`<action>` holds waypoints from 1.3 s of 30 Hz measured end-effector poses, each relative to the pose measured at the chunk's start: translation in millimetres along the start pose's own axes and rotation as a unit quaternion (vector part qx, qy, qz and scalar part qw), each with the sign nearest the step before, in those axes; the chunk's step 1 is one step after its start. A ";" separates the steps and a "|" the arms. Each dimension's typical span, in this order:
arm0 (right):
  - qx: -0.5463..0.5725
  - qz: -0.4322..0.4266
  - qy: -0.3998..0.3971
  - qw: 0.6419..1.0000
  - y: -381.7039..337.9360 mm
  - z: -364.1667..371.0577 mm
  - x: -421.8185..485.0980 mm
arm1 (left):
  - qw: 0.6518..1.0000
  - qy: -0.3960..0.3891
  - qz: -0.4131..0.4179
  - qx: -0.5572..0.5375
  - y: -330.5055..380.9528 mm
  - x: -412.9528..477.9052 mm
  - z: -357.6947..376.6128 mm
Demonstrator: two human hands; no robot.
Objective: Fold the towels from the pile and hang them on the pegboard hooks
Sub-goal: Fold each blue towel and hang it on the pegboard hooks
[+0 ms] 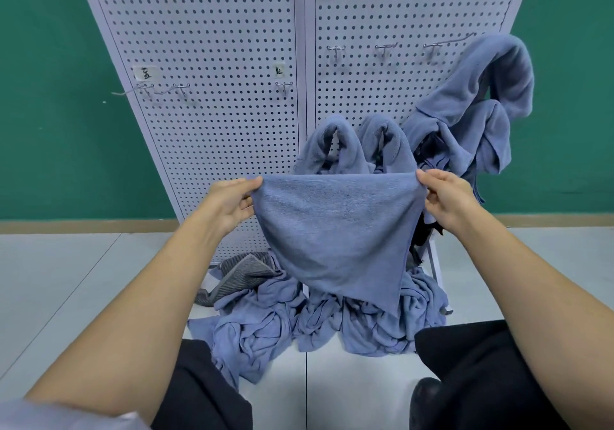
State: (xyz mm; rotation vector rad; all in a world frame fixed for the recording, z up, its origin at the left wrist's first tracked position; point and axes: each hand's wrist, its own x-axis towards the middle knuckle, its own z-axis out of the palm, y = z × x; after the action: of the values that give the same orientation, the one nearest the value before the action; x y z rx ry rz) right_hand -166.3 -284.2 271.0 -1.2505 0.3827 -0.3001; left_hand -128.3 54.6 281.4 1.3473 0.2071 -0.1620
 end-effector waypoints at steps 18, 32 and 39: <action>-0.402 -0.168 -0.084 0.896 0.1 -4.4 -3.8 | 0.913 0.036 0.195 0.356 -7.2 6.1 -11.2; -0.173 -0.009 -0.070 0.982 -22.3 -3.6 -16.4 | 0.998 -0.014 -0.008 0.060 8.8 5.1 -38.5; -0.095 0.072 -0.062 0.991 -14.8 25.5 -25.7 | 0.999 0.026 -0.033 -0.015 0.1 0.1 -3.3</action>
State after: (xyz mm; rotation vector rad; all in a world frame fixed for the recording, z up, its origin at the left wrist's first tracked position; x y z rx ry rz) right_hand -178.3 -255.7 294.9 -1.4122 0.3988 -0.0624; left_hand -128.4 57.8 280.8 1.3175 0.2971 -0.1776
